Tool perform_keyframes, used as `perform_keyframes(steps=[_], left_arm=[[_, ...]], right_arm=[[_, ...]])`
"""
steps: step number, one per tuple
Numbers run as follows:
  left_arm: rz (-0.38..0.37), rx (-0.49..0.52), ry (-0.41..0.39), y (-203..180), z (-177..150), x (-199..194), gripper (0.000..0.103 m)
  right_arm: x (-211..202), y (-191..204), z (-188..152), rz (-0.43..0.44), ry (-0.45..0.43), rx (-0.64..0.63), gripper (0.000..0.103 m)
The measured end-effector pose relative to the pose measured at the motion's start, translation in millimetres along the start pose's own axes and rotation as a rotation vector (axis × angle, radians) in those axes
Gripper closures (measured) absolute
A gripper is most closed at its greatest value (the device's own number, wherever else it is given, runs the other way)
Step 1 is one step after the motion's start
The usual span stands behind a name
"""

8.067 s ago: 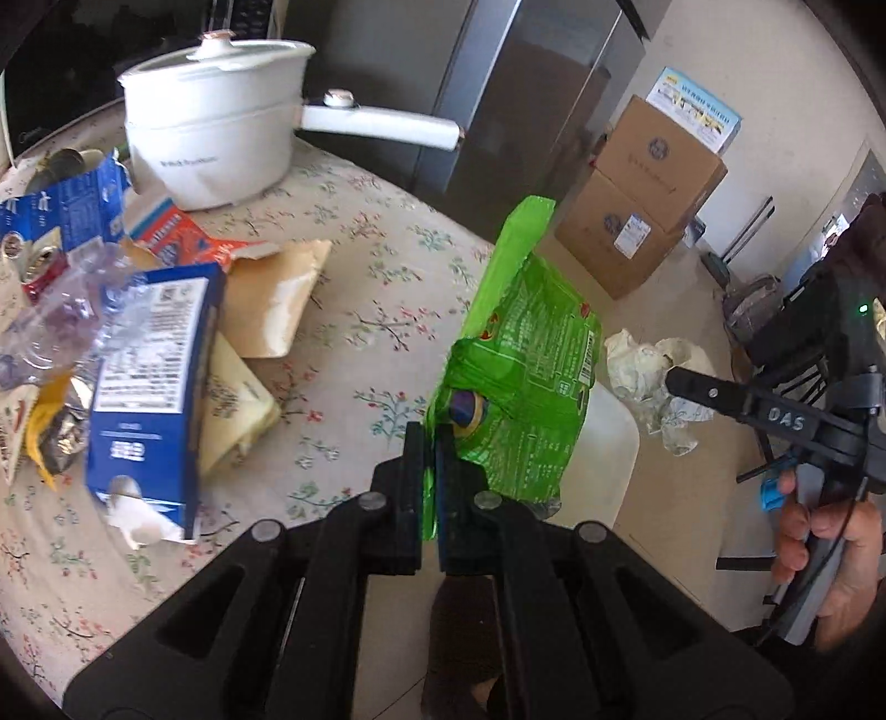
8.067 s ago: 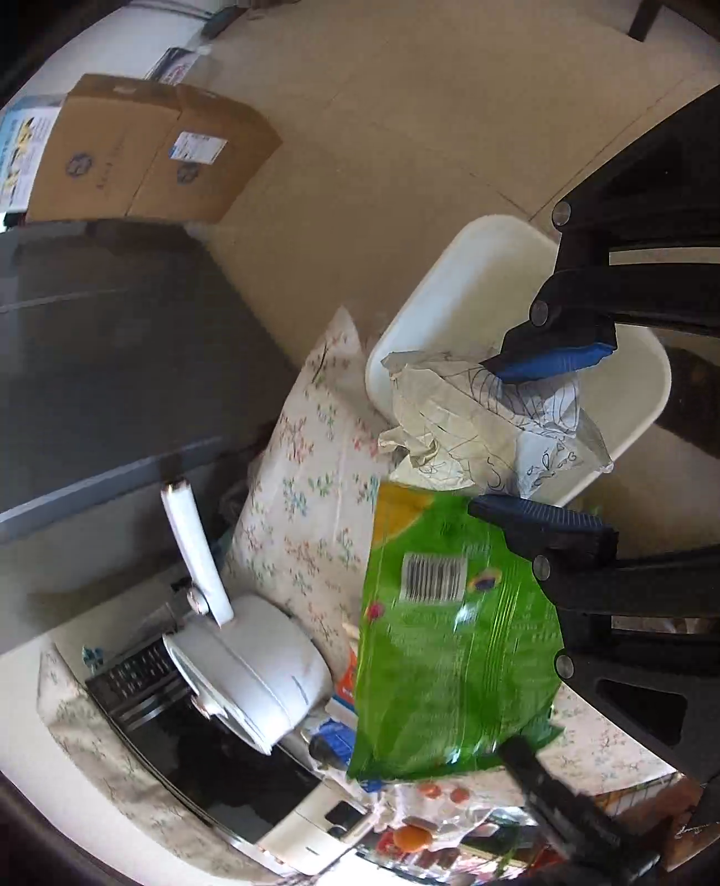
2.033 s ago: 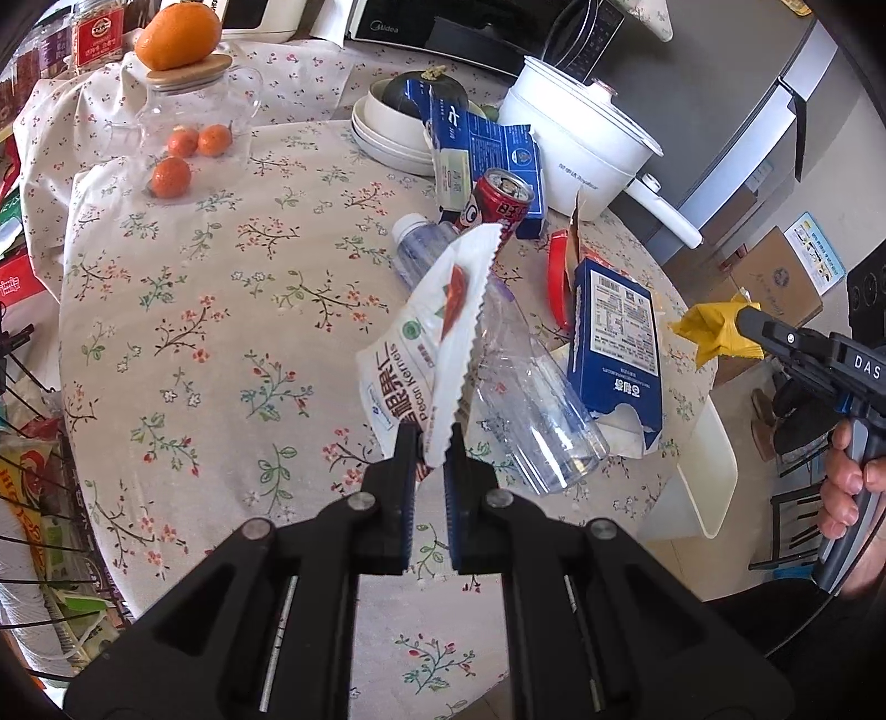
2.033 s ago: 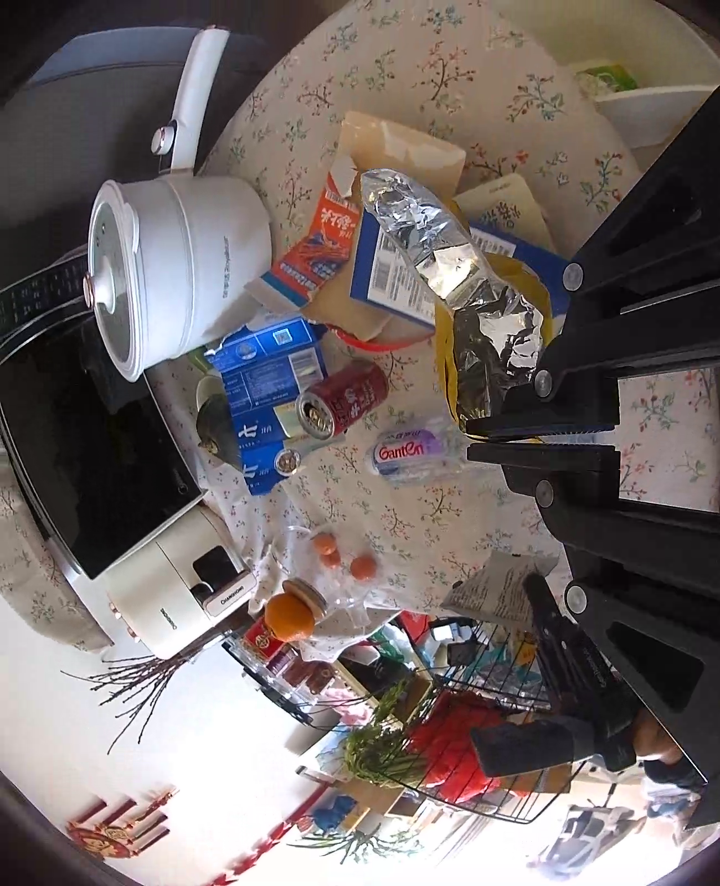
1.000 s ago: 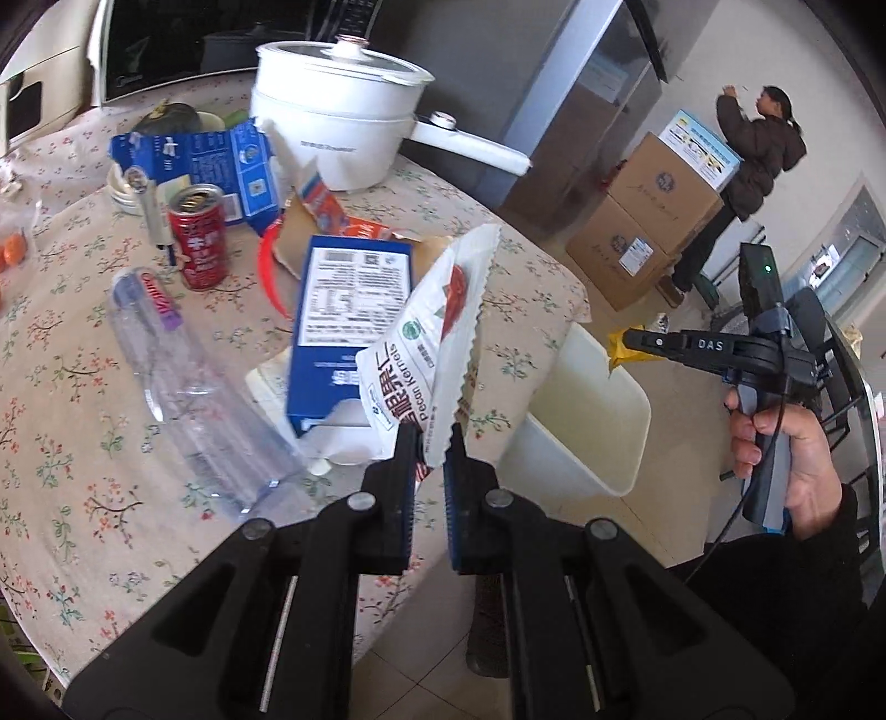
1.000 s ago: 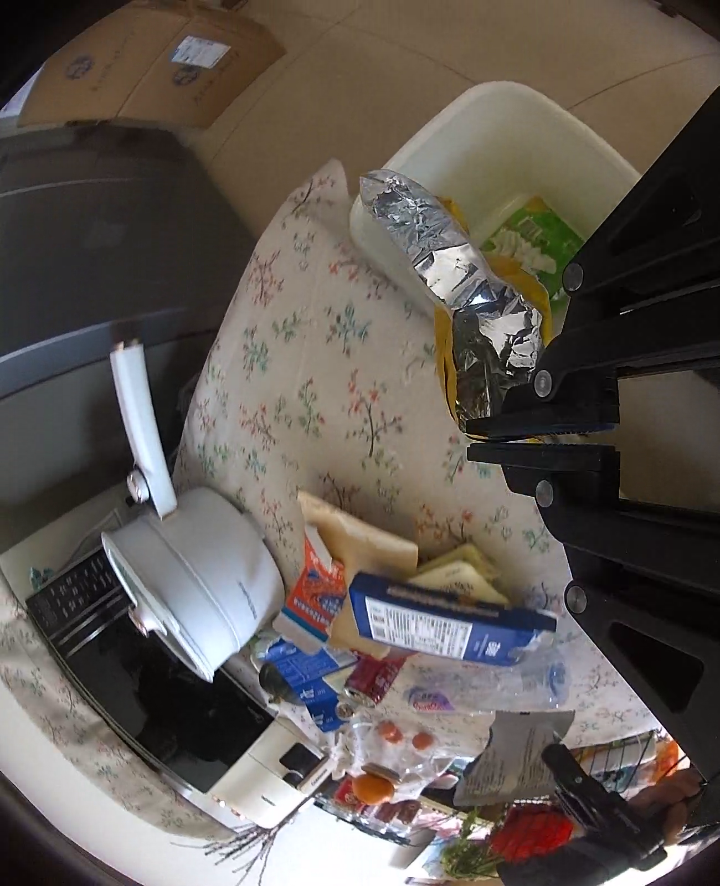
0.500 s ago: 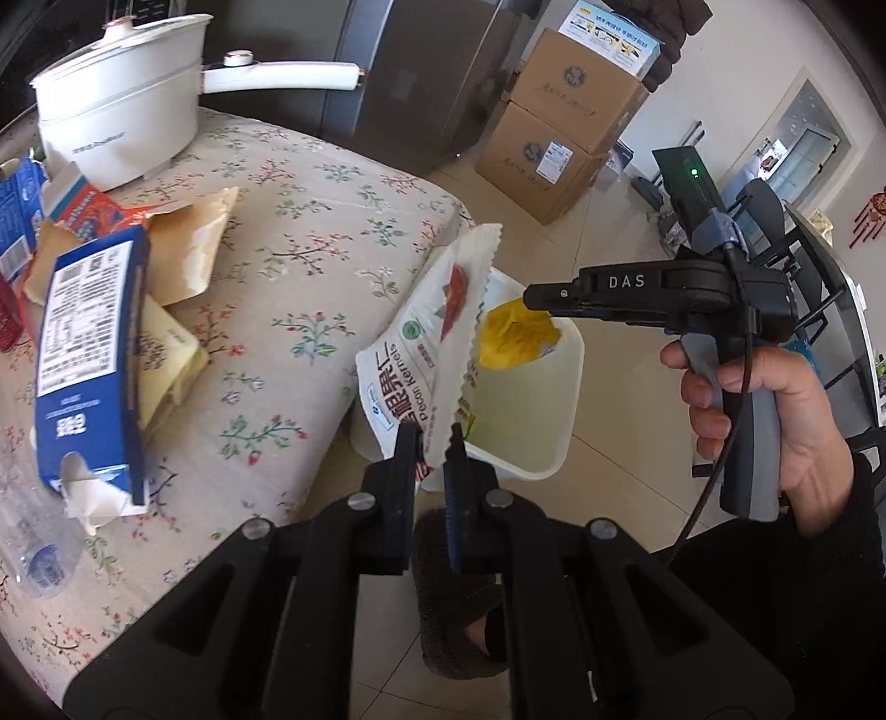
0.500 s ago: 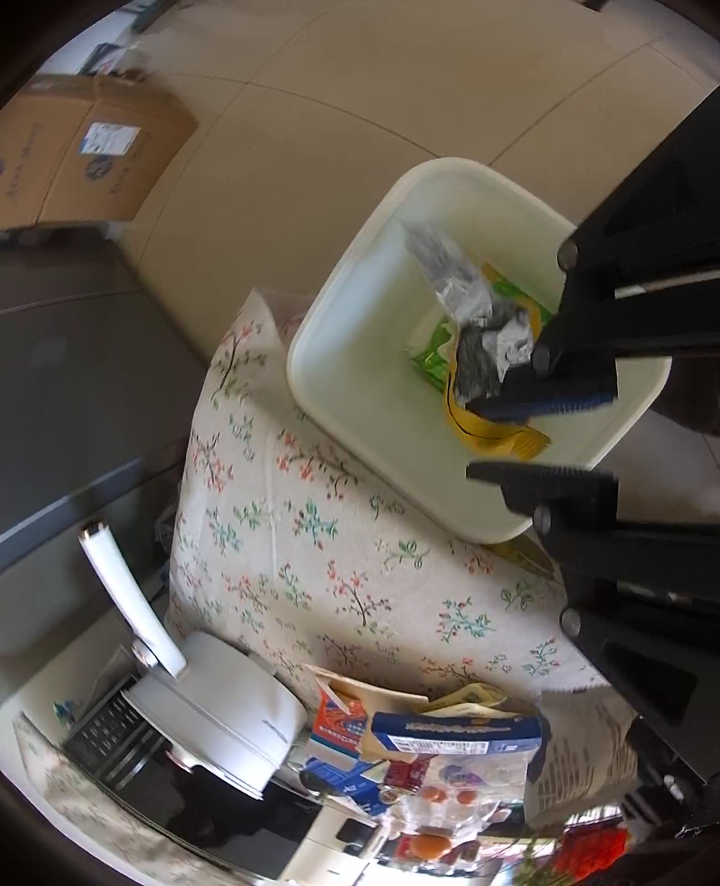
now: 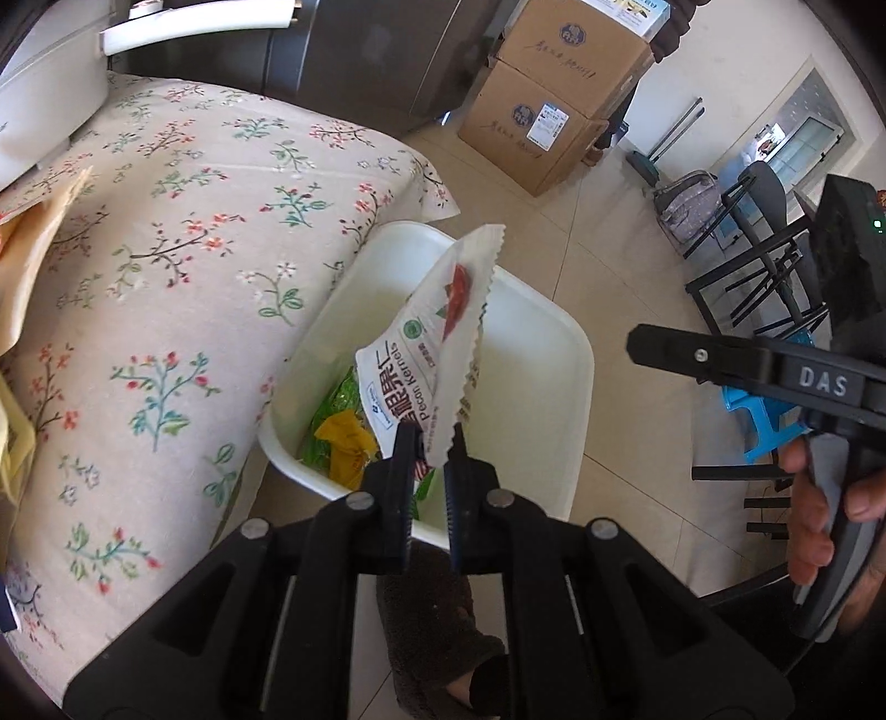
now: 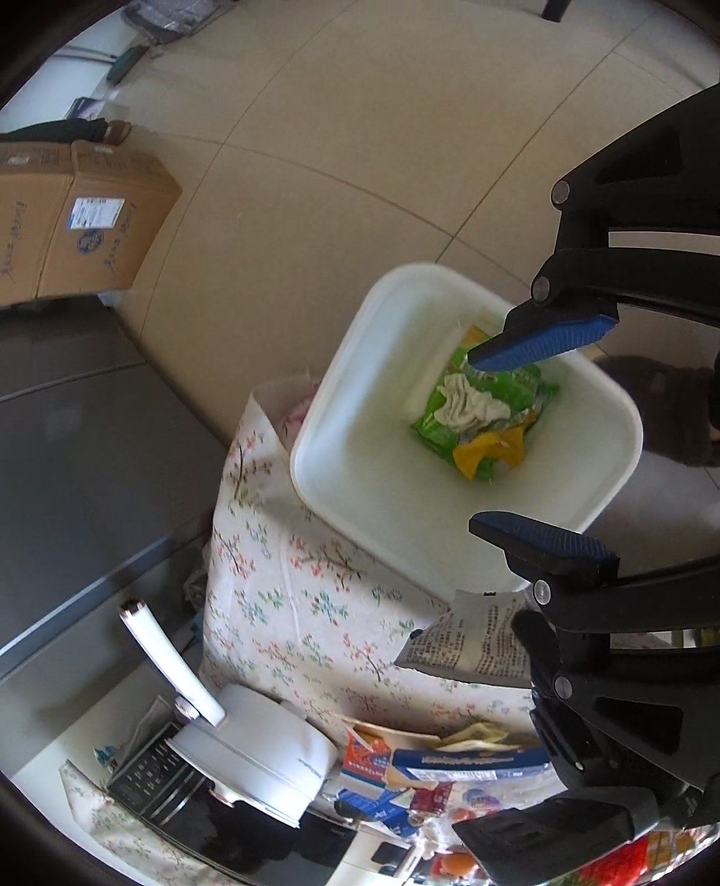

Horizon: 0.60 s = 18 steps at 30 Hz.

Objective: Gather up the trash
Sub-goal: 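Open the left gripper to drop the pecan packet into the bin, then grasp the clear plastic bottle with the left gripper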

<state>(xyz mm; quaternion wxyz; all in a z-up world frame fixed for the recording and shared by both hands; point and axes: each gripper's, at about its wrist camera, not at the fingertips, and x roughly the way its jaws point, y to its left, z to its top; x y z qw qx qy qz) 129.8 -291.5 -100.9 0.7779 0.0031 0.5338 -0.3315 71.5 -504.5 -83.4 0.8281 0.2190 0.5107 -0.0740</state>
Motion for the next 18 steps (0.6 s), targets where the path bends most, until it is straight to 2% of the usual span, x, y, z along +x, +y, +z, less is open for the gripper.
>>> perform_keyframes(steps=[1, 3, 5, 11, 13, 18], left_arm=[[-0.004, 0.006, -0.004, -0.6, 0.7, 2.0, 0.091], [0.001, 0.006, -0.011, 0.3, 0.3, 1.7, 0.08], [0.02, -0.007, -0.024, 1.8, -3.1, -3.4, 0.042], [0.084, 0.015, -0.057, 11.1, -22.6, -43.9, 0.029], [0.132, 0.03, -0.075, 17.4, -32.4, -66.9, 0.024], [0.248, 0.025, -0.106, 44.7, -49.1, -117.5, 0.016]], right_arm=[[-0.6, -1.8, 0.1, 0.0, -0.001, 0.003, 0.048], [-1.4, -3.3, 0.5, 0.001, -0.003, 0.004, 0.047], [-2.3, -1.9, 0.6, -0.003, -0.007, -0.002, 0.044], [-9.8, 19.7, 2.5, 0.014, -0.035, -0.049, 0.039], [-11.8, 31.9, 2.1, 0.018, -0.044, -0.074, 0.033], [-12.2, 75.6, 0.1, 0.031, -0.047, -0.156, 0.026]])
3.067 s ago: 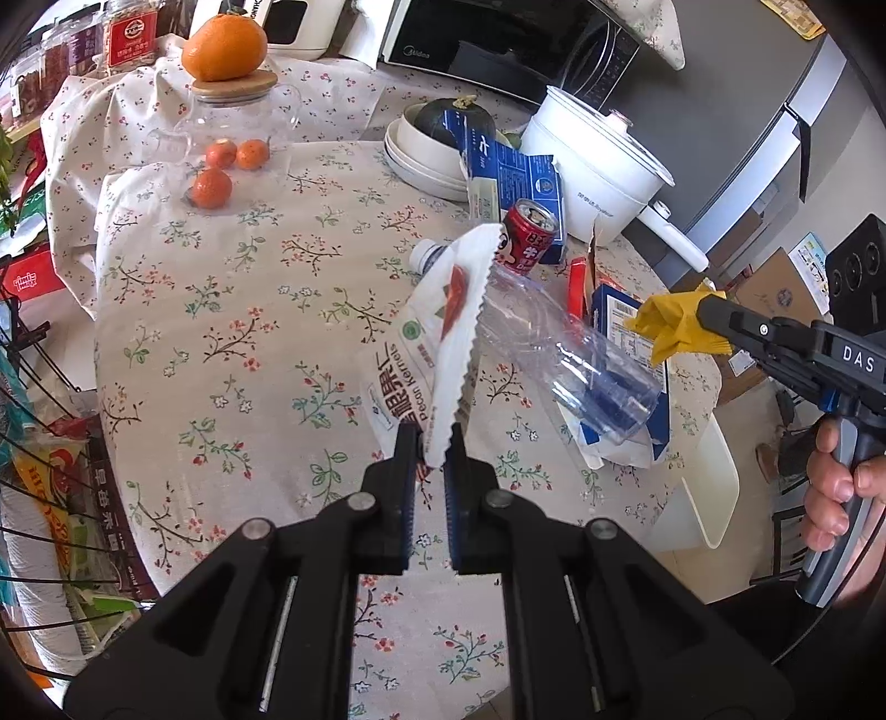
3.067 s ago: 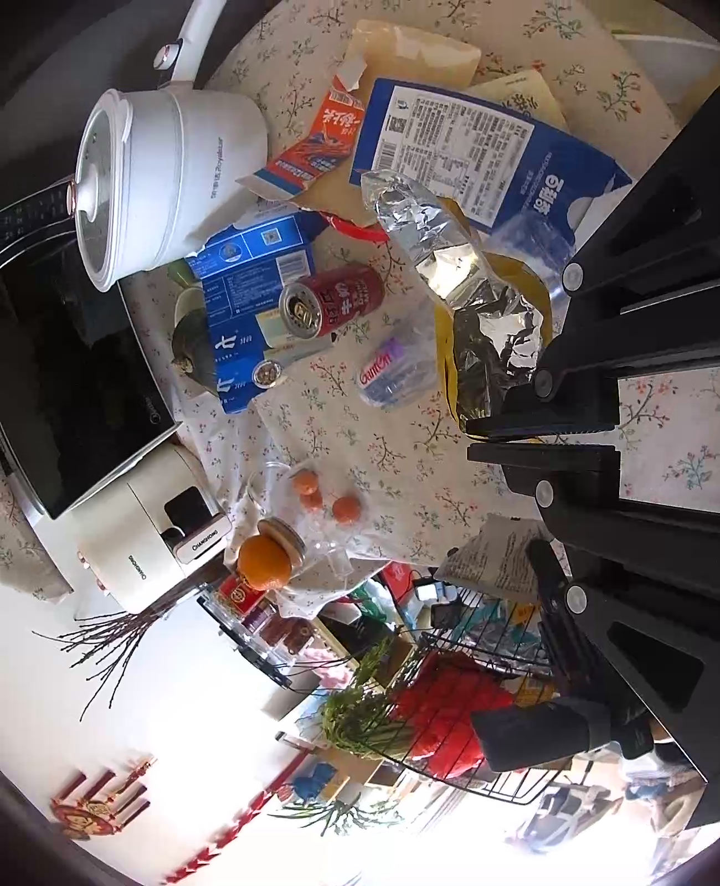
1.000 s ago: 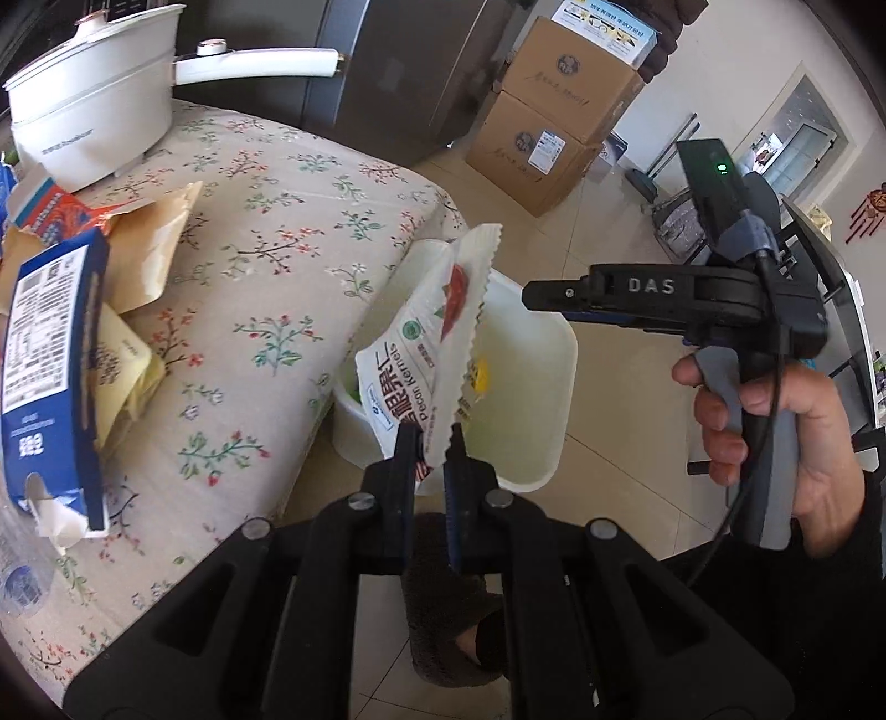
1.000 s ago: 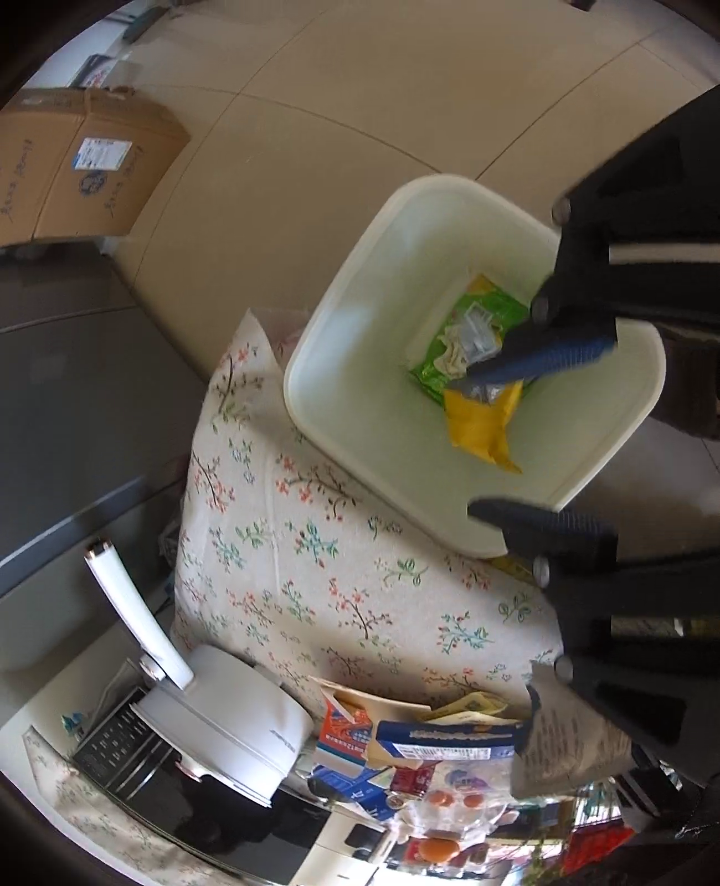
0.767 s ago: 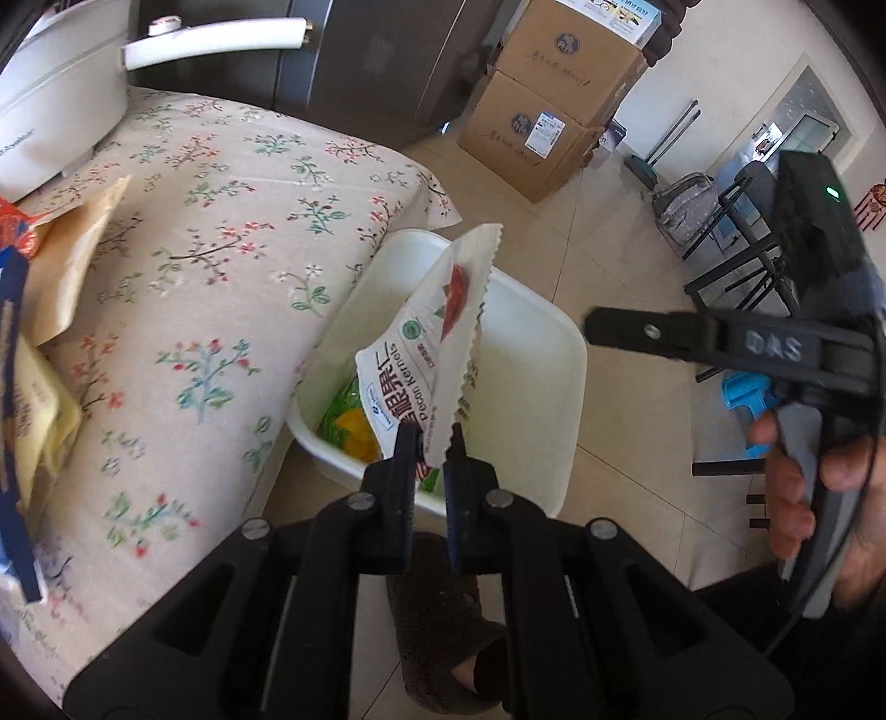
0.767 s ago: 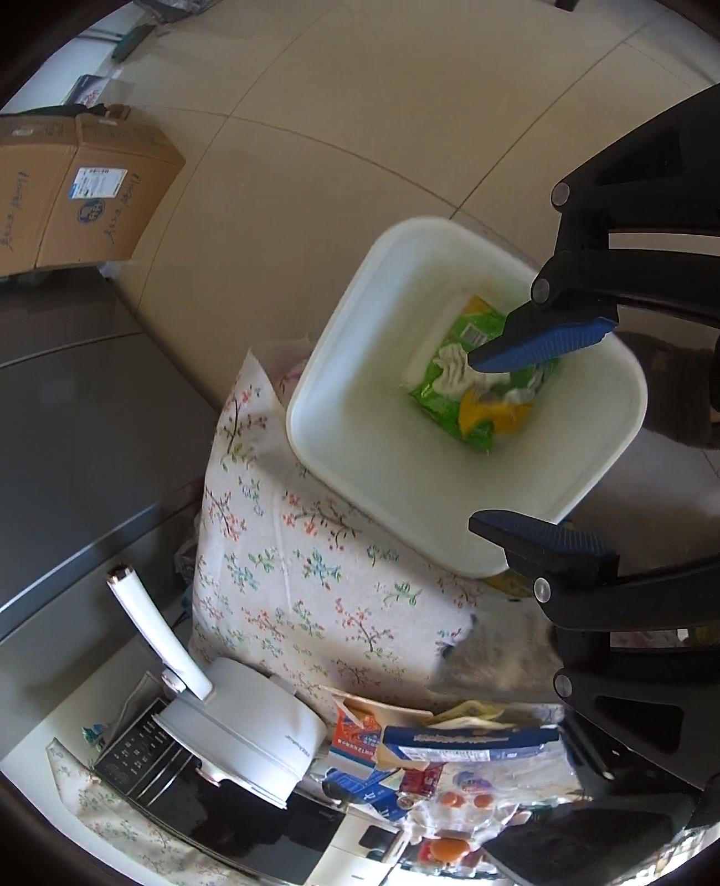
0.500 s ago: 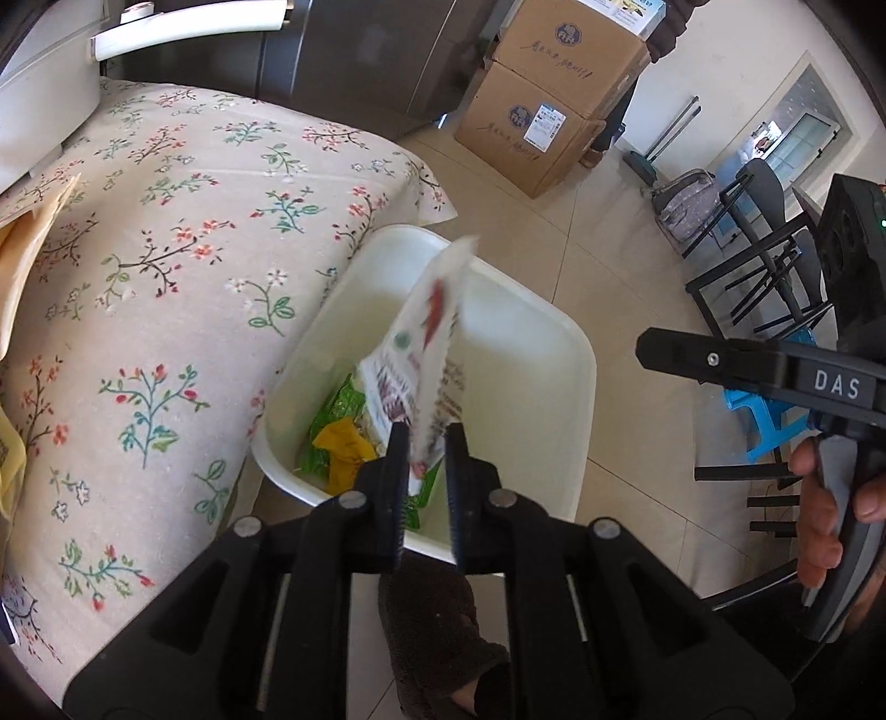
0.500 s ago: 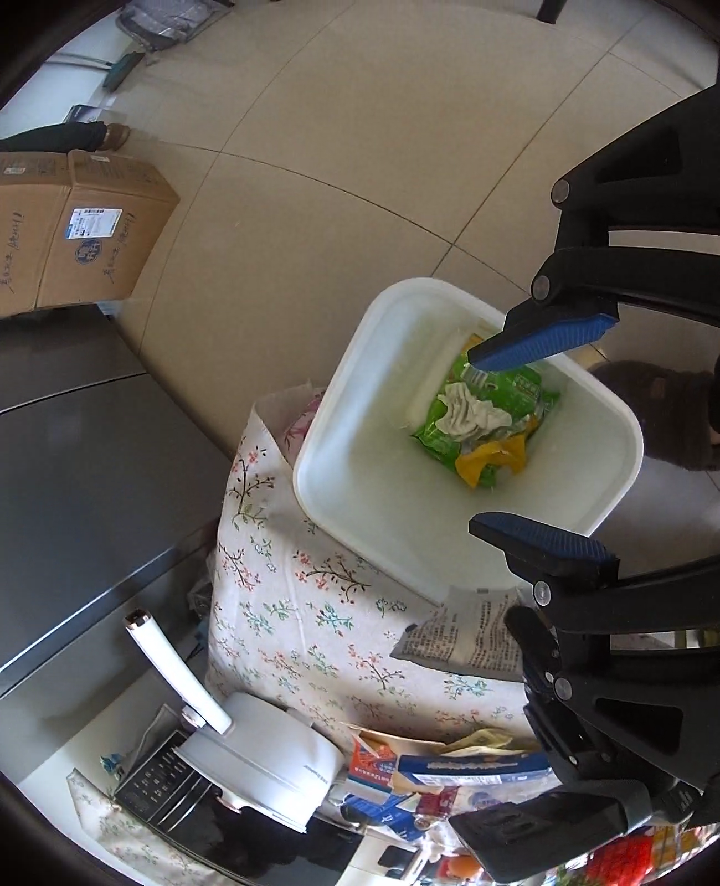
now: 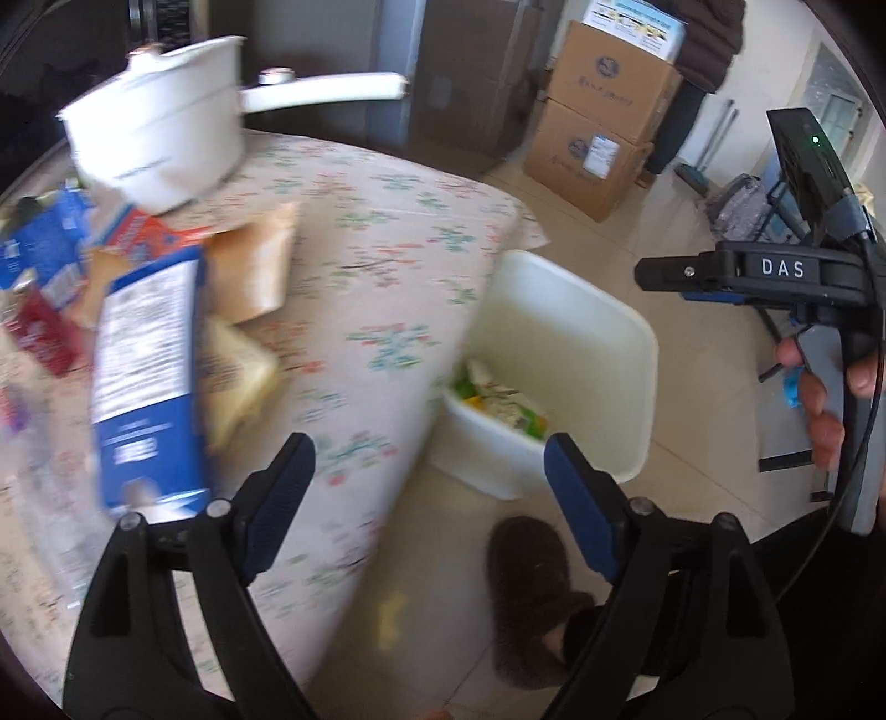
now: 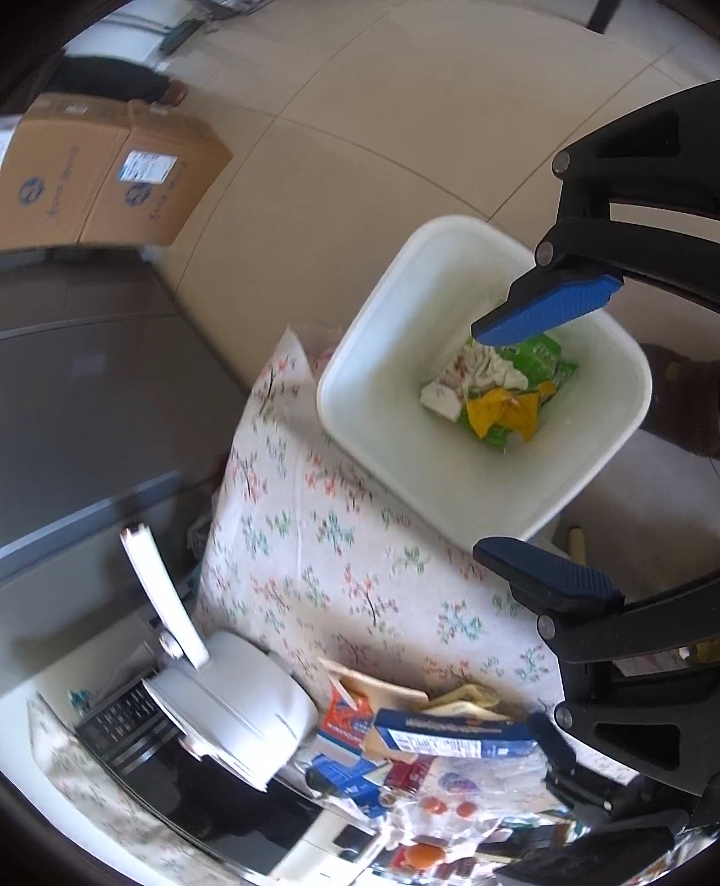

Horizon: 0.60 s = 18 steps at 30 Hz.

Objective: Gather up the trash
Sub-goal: 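Grasp the clear plastic bottle with the left gripper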

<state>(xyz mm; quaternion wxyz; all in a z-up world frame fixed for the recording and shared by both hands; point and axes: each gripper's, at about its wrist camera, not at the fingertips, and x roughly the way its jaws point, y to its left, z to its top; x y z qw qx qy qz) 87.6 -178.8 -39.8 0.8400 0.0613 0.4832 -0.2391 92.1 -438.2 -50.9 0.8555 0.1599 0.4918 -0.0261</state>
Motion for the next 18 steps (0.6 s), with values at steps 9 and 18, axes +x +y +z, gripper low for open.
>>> perform_keyframes(steps=[9, 18], left_arm=[[0.225, -0.201, 0.004, 117.5, -25.7, -59.3, 0.001], [0.312, -0.465, 0.022, 214.4, -49.3, -58.9, 0.001]], right_arm=[[12.6, 90.0, 2.2, 0.04, 0.009, -0.135, 0.019], [43.2, 180.8, -0.8, 0.075, 0.049, -0.245, 0.019]])
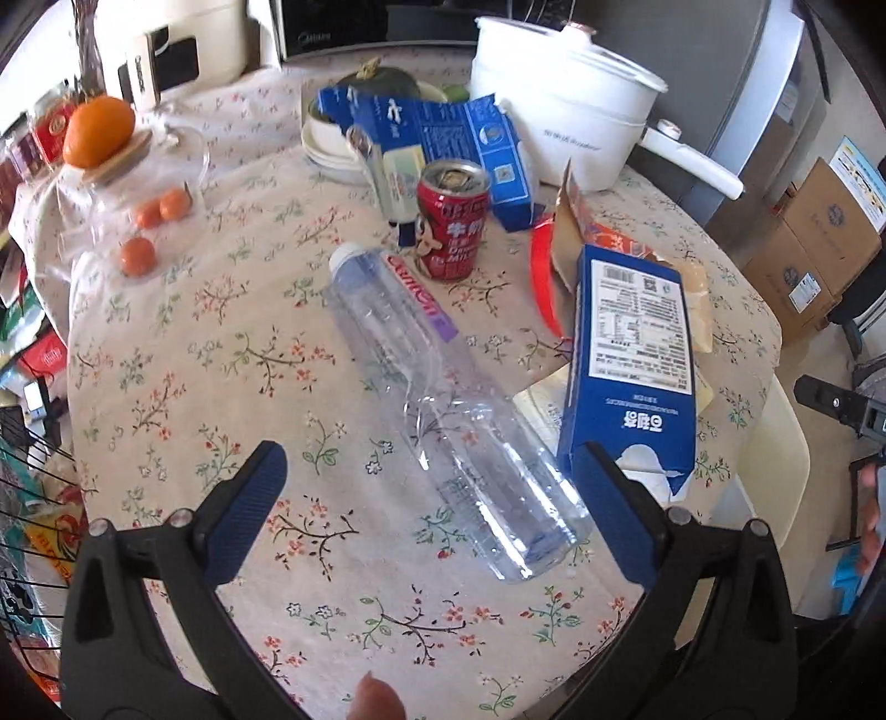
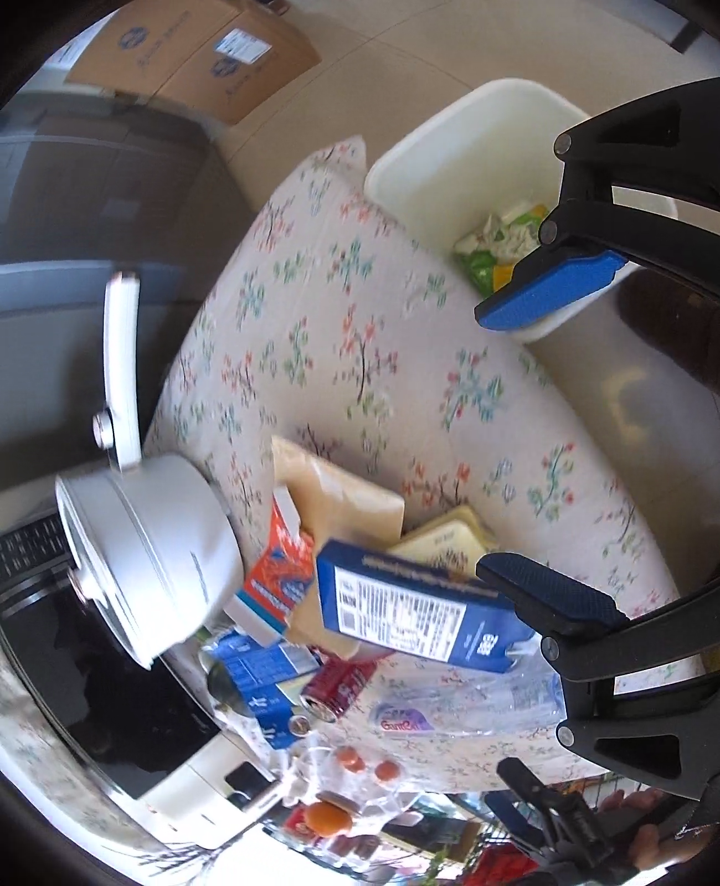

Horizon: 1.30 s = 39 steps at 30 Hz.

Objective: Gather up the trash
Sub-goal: 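Grasp the clear plastic bottle with the left gripper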

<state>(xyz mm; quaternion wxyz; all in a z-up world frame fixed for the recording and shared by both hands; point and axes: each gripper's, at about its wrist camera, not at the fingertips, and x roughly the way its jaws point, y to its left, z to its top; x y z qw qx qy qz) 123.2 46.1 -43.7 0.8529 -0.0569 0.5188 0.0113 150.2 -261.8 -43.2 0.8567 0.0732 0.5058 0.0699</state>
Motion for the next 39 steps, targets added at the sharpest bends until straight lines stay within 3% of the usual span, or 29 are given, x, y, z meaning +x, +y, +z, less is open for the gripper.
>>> perform_keyframes(steps=[9, 21, 30, 36, 38, 39], left_arm=[[-0.08, -0.147, 0.1, 21.5, 18.3, 42.7, 0.004], [-0.194, -0.268, 0.155, 17.9, 16.9, 68.1, 0.035], [-0.175, -0.242, 0.121, 34.5, 10.5, 54.0, 0.04], [-0.148, -0.228, 0.084, 64.6, -1.1, 33.7, 0.04], [-0.142, -0.226, 0.078, 72.8, -6.4, 29.8, 0.04], [-0.142, -0.225, 0.078, 76.0, -8.3, 28.7, 0.04]], right_arm=[[25.4, 47.0, 11.5, 0.02, 0.032, -0.048, 0.019], [32.9, 65.8, 16.8, 0.03, 0.034, -0.037, 0.019], [43.7, 97.9, 19.0, 0.039, 0.014, -0.04, 0.018], [60.4, 132.1, 15.5, -0.017, 0.006, -0.089, 0.01], [68.2, 140.1, 14.5, -0.034, 0.016, -0.098, 0.0], [71.8, 143.8, 13.9, -0.045, 0.017, -0.099, 0.0]])
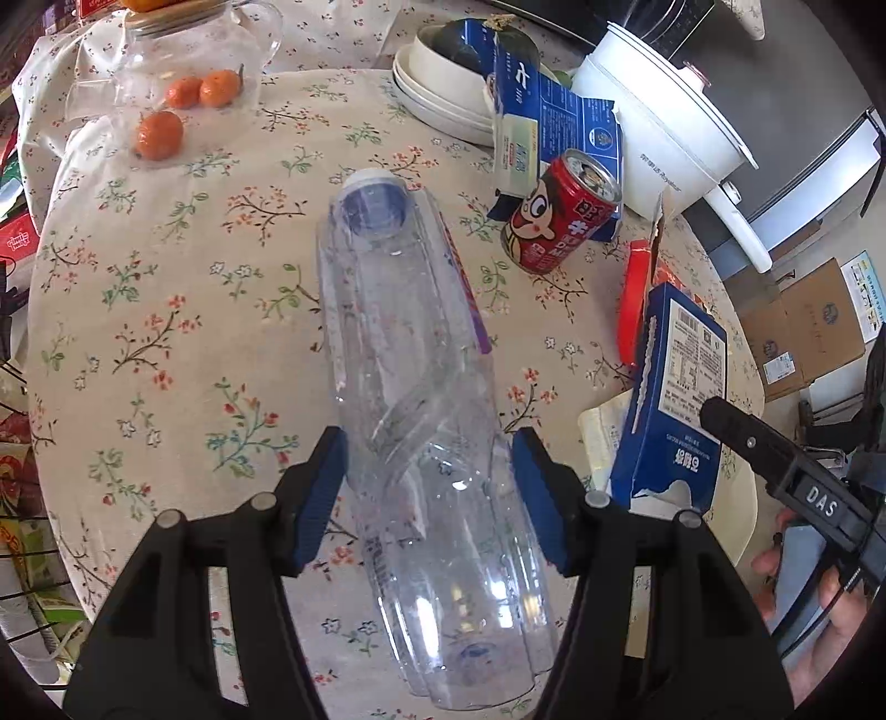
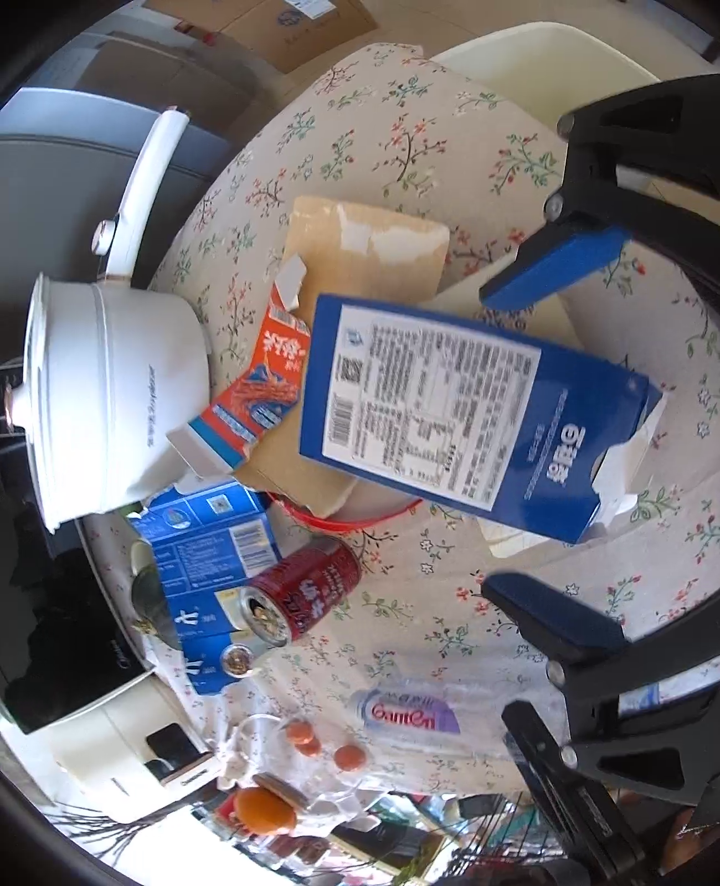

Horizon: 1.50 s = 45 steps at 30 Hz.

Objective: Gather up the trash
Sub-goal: 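Lift the bottle with the left gripper while the right gripper grasps the blue biscuit box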

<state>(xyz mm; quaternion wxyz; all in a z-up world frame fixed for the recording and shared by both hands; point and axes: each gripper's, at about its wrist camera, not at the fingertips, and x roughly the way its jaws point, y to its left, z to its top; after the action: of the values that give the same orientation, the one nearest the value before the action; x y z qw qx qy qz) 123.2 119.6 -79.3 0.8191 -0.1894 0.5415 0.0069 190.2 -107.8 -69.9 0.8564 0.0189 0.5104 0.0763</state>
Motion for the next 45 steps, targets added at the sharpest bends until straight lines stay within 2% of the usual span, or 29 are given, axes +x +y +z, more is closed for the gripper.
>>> perform_keyframes(steps=[9, 14, 20, 23, 25, 32, 37, 45], left_arm=[[-0.01, 0.006, -0.001, 11.8, -5.2, -6.4, 0.04], [-0.012, 0.011, -0.002, 11.4, -6.0, -6.5, 0.04], [-0.013, 0.023, -0.003, 8.5, -8.8, -7.6, 0.04], [-0.015, 0.028, -0.008, 6.5, -8.8, -9.1, 0.04], [-0.015, 0.034, -0.014, 4.9, -9.3, -11.0, 0.04], [-0.04, 0.042, -0.04, 1.3, -15.2, -23.8, 0.04], [-0.06, 0.068, -0.068, -5.4, -18.8, -36.2, 0.04], [-0.095, 0.093, -0.085, -22.1, -21.4, -42.8, 0.04]], right_arm=[[28.8, 17.3, 0.1, -0.118, 0.009, 0.016, 0.0], [39.5, 20.2, -1.2, -0.251, -0.003, -0.018, 0.0], [47.5, 11.2, -3.5, -0.257, 0.035, 0.008, 0.0], [43.0, 9.3, -3.8, -0.25, 0.024, -0.005, 0.0], [40.1, 6.1, -3.3, -0.238, 0.022, -0.007, 0.006], [17.0, -1.6, 1.7, -0.176, -0.009, -0.007, 0.007], [-6.9, -6.2, 2.7, -0.082, -0.03, -0.001, 0.008], [-44.1, -35.9, 4.4, -0.001, -0.078, 0.048, 0.008]])
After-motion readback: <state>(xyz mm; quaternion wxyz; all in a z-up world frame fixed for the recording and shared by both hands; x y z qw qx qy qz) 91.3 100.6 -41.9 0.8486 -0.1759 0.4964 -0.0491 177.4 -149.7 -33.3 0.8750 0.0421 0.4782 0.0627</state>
